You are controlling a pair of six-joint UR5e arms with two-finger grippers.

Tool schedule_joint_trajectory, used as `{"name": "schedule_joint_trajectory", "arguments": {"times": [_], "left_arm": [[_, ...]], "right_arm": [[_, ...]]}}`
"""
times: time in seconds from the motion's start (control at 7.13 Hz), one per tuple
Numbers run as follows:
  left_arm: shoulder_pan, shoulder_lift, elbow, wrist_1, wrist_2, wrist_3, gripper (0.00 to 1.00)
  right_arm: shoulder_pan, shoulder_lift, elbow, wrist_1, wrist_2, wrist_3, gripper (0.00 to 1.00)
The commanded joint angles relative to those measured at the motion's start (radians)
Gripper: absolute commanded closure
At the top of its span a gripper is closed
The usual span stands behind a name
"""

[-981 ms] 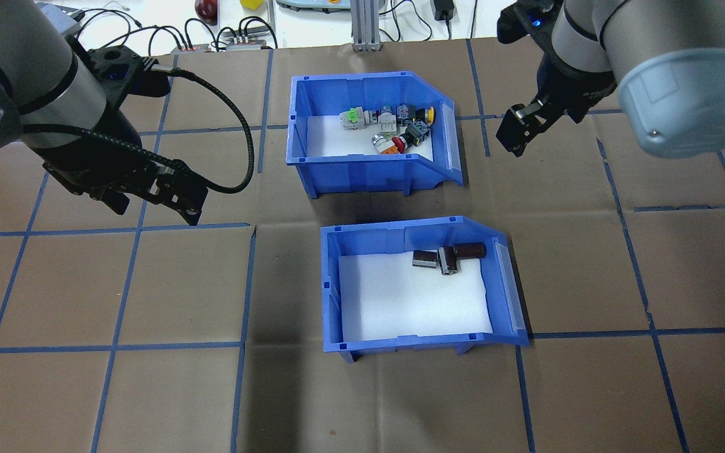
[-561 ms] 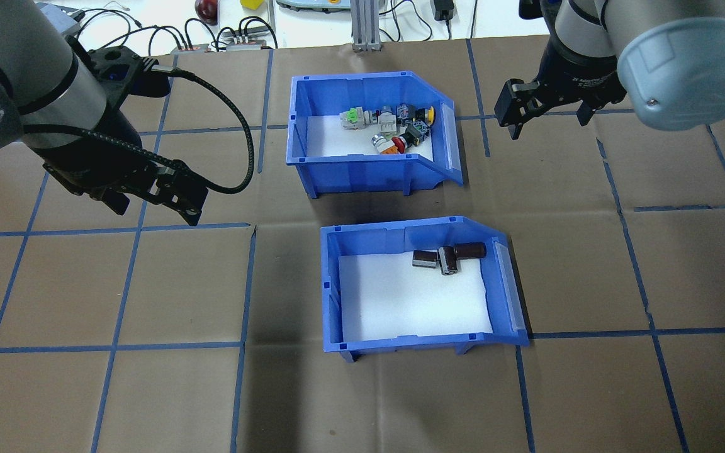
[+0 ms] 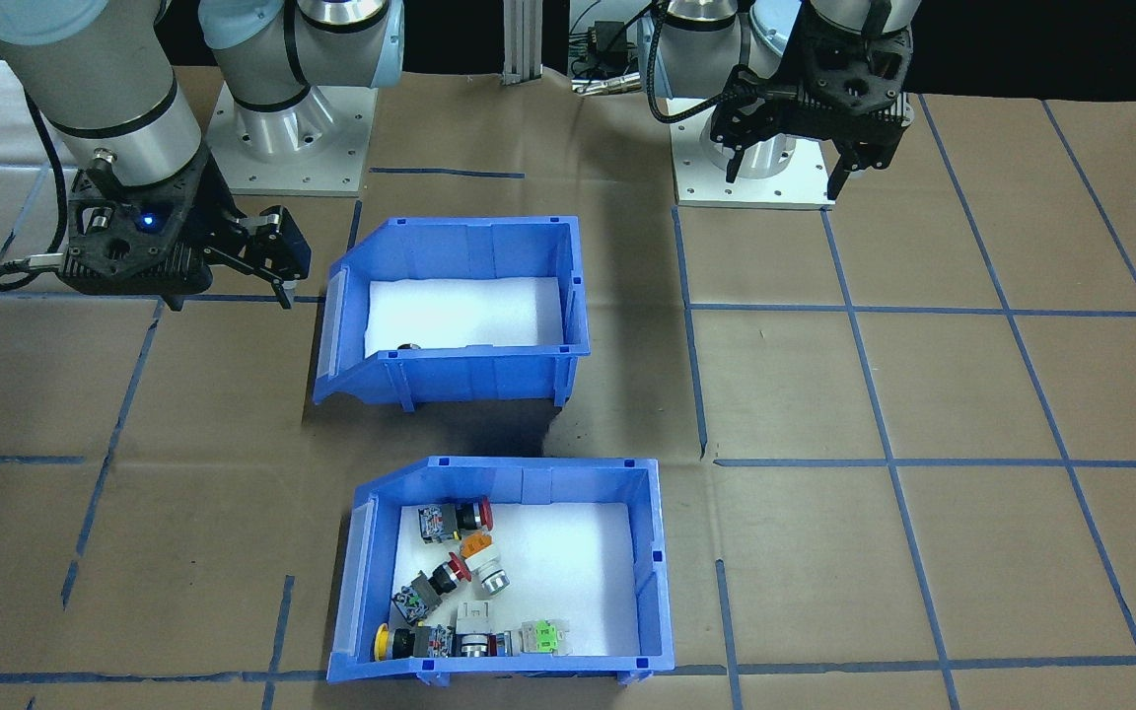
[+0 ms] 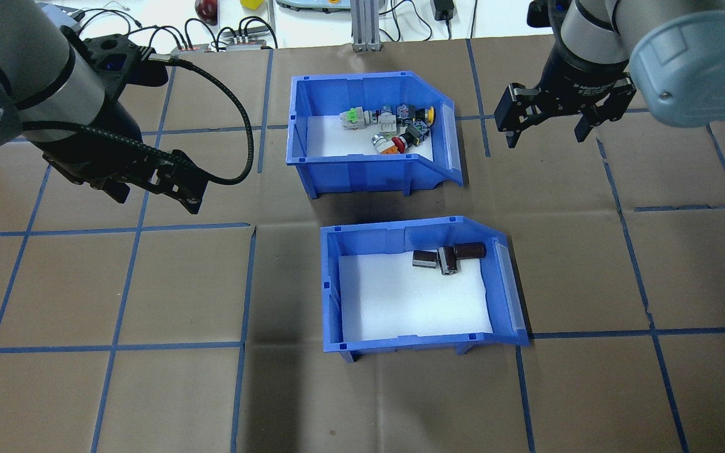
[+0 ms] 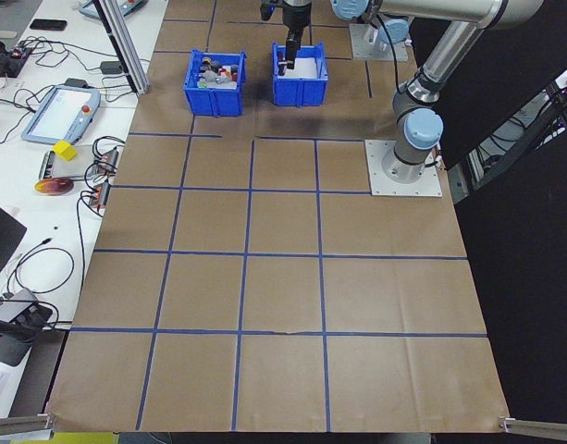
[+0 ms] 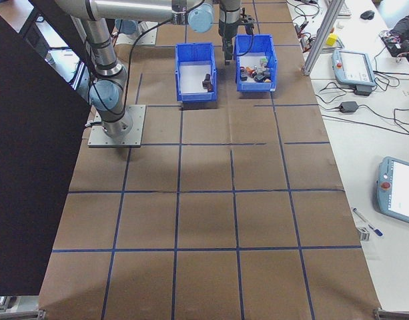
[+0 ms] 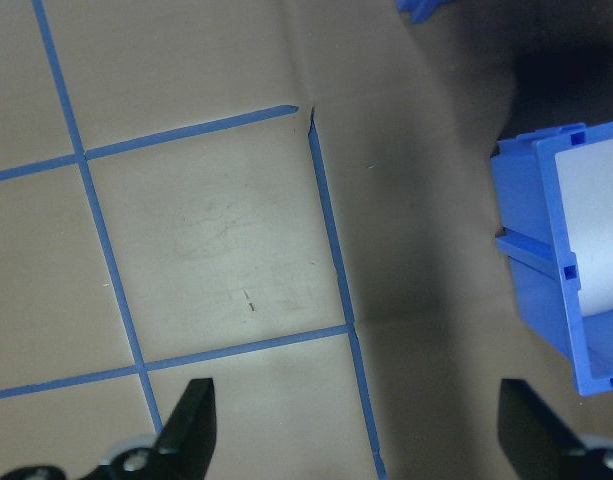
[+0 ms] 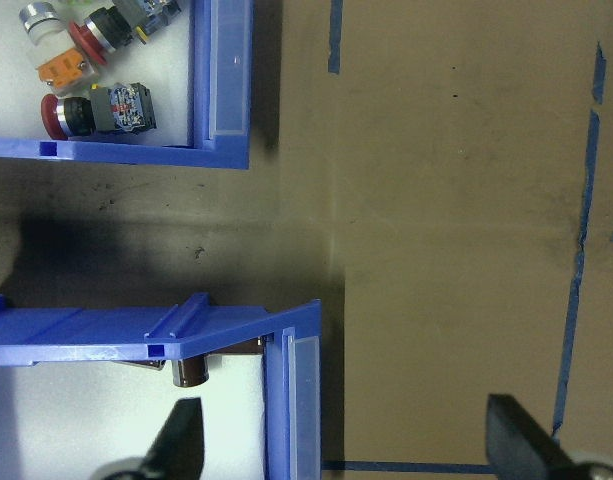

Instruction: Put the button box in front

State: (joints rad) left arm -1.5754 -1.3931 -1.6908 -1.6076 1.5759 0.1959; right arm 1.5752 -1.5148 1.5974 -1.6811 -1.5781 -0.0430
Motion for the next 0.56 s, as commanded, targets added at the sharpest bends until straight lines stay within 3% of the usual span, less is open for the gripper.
{"name": "schedule_joint_trajectory", "arguments": {"times": [0.0,0.42], "left_arm": [[0.000,-0.001,0.000,0.006,0.001,0.002,0.00],[0.000,-0.001,0.000,0.009,0.003,0.028,0.00]], "right_arm": [[-0.001,-0.004,0.001,-0.003,0.000,-0.005,0.00],[-0.001,-0.007,0.001,-0.002,0.001,-0.003,0.00]]}}
